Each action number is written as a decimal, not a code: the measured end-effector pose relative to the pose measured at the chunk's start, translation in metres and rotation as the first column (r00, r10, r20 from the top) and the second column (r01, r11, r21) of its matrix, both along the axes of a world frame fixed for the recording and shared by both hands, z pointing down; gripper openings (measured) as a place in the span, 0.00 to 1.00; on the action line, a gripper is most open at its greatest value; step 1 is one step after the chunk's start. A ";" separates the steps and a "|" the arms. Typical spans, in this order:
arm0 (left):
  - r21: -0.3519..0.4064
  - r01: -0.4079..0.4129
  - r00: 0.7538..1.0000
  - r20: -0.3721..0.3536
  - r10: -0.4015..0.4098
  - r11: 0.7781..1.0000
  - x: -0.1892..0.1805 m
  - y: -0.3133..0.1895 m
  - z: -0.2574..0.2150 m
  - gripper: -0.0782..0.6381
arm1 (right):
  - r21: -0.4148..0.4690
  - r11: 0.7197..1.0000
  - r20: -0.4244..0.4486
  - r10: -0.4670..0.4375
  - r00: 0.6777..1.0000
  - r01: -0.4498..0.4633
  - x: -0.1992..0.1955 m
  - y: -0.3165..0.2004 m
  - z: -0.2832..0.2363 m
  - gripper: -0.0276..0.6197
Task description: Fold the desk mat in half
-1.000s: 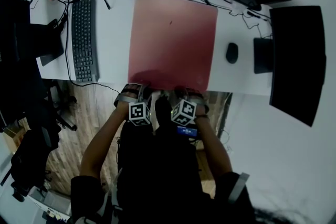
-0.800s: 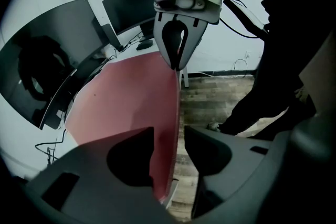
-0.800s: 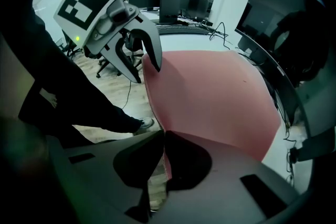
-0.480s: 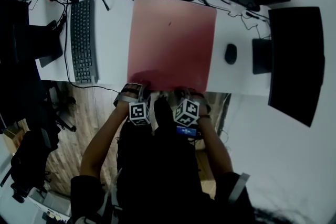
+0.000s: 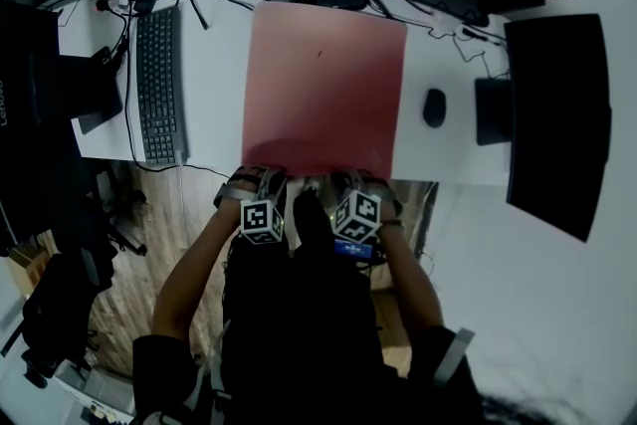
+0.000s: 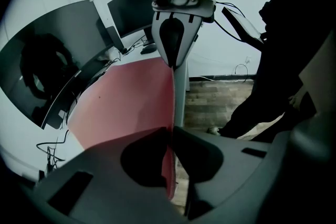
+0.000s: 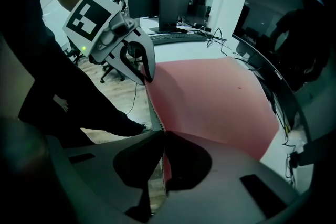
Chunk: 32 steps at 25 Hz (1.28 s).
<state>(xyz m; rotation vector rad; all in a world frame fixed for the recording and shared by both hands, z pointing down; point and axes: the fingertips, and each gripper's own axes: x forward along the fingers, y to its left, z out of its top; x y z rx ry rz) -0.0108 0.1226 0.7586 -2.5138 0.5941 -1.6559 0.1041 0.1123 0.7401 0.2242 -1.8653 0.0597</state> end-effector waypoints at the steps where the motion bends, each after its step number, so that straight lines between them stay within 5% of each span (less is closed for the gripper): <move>1: 0.005 0.000 1.000 -0.002 0.000 1.000 0.000 -0.001 -0.002 0.16 | 0.001 1.000 0.001 -0.003 1.000 0.003 0.000 -0.001 -0.001 0.07; 25: -0.135 -0.204 0.978 -0.073 0.196 0.970 -0.005 -0.047 -0.076 0.13 | 0.020 1.000 0.020 0.024 1.000 -0.024 -0.003 -0.060 -0.056 0.07; 32: -0.175 -0.219 0.971 -0.137 0.197 0.960 -0.003 -0.064 -0.097 0.13 | 0.042 0.997 0.016 0.062 0.998 -0.063 -0.005 -0.083 -0.072 0.07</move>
